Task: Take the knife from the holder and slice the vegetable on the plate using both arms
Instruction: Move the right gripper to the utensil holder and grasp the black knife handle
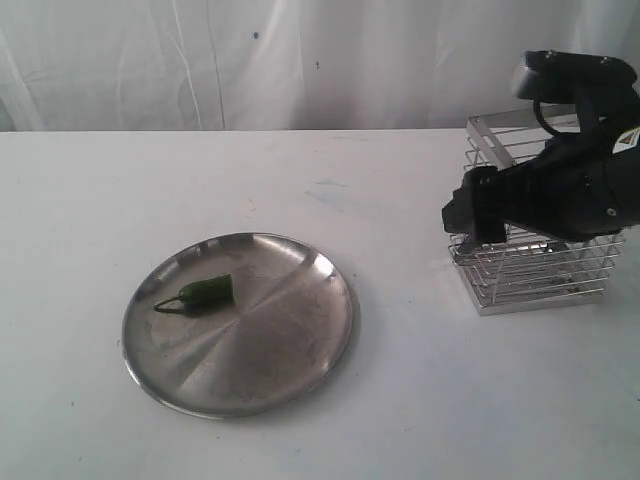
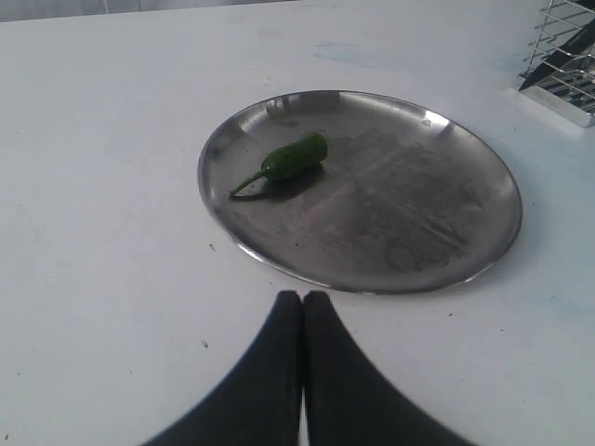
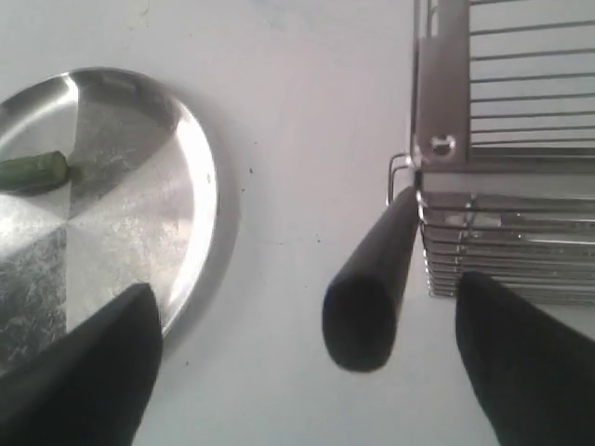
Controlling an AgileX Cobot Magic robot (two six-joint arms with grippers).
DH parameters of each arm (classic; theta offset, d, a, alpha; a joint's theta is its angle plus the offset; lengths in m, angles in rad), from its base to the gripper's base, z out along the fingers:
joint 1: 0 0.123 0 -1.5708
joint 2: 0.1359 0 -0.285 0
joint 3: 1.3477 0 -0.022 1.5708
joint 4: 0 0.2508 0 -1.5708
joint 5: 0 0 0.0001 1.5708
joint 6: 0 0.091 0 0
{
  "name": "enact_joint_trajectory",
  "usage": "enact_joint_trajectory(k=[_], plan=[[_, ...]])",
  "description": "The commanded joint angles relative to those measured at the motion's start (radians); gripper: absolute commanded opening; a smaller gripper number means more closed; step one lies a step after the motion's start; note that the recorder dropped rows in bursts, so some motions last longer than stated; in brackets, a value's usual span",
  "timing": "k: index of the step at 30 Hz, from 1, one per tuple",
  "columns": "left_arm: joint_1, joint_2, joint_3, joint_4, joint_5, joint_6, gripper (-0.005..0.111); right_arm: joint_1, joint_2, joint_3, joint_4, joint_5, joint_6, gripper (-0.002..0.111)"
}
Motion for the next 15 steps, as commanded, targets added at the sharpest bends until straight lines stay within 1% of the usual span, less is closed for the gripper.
enact_joint_trajectory(k=[1, 4, 11, 15], plan=[[-0.007, -0.005, 0.002, -0.013, 0.003, 0.001, 0.000, 0.002, 0.049, -0.009, 0.002, -0.068, 0.051, 0.077], [-0.007, -0.005, 0.002, -0.013, 0.003, 0.001, 0.000, 0.002, 0.071, -0.009, 0.000, -0.068, 0.072, 0.065], [-0.007, -0.005, 0.002, -0.013, 0.003, 0.001, 0.000, 0.002, 0.071, -0.009, 0.000, -0.096, 0.077, 0.026], [-0.007, -0.005, 0.002, -0.013, 0.003, 0.001, 0.000, 0.002, 0.071, -0.009, 0.000, -0.104, 0.077, 0.010]])
